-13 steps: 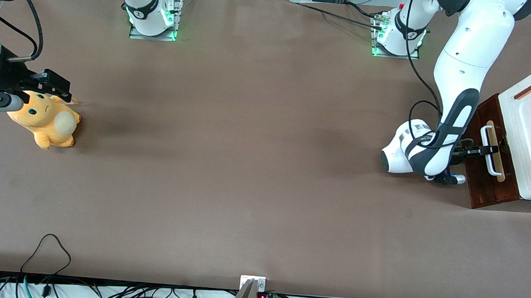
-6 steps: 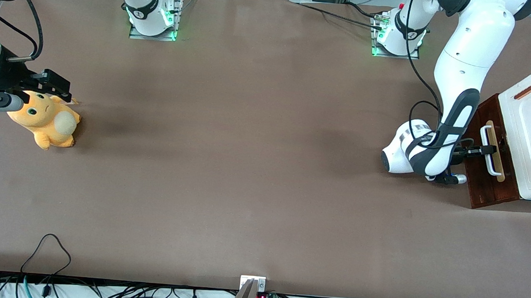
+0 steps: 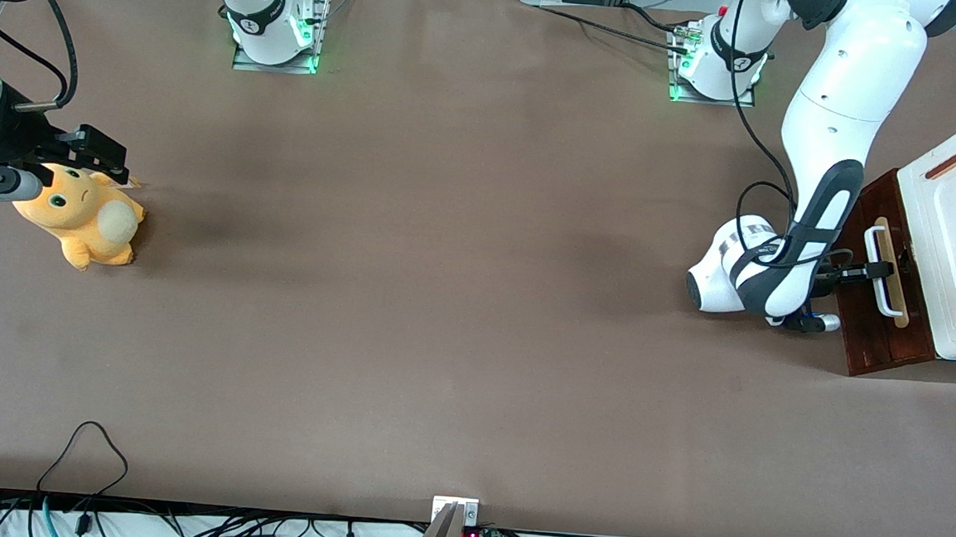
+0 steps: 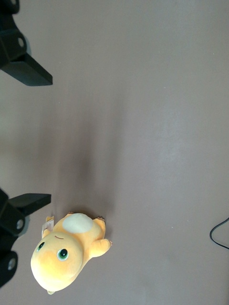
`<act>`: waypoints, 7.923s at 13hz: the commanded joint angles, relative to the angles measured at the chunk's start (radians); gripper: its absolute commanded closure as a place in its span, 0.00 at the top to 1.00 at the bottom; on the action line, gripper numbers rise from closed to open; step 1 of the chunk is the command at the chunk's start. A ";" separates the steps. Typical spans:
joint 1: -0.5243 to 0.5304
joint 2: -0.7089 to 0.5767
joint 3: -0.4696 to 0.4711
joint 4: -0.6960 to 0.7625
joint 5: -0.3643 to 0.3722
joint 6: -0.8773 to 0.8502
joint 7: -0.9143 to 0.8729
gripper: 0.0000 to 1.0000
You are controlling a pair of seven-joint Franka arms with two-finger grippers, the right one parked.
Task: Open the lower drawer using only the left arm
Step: 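Pull the gripped handle away from the cabinet with the left gripper, then keep pulling the handle to slide the drawer further out, then open the left gripper and lift it away from the handle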
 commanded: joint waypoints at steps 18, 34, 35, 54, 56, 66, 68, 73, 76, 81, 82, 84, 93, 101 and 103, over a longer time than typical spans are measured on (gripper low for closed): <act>-0.085 0.000 -0.008 0.005 -0.050 -0.058 0.005 0.16; -0.136 0.005 -0.008 0.010 -0.105 -0.081 -0.009 0.16; -0.139 0.005 -0.008 0.010 -0.110 -0.082 -0.009 0.16; -0.208 0.018 -0.008 0.038 -0.188 -0.120 -0.024 0.16; -0.215 0.018 -0.008 0.045 -0.195 -0.124 -0.024 0.16; -0.246 0.023 -0.008 0.061 -0.232 -0.151 -0.024 0.16; -0.251 0.025 -0.008 0.061 -0.234 -0.151 -0.024 0.16; -0.257 0.028 -0.008 0.065 -0.237 -0.160 -0.024 0.16; -0.254 0.037 -0.008 0.065 -0.237 -0.160 -0.021 0.58; -0.254 0.043 -0.008 0.064 -0.237 -0.160 -0.023 1.00; -0.254 0.043 -0.008 0.064 -0.238 -0.160 -0.023 1.00; -0.255 0.045 -0.008 0.064 -0.239 -0.160 -0.023 1.00; -0.243 -0.034 0.048 0.288 -0.531 -0.053 0.078 1.00; -0.147 -0.283 0.147 0.373 -0.787 0.010 0.649 1.00; -0.065 -0.346 0.147 0.433 -0.975 0.030 0.674 1.00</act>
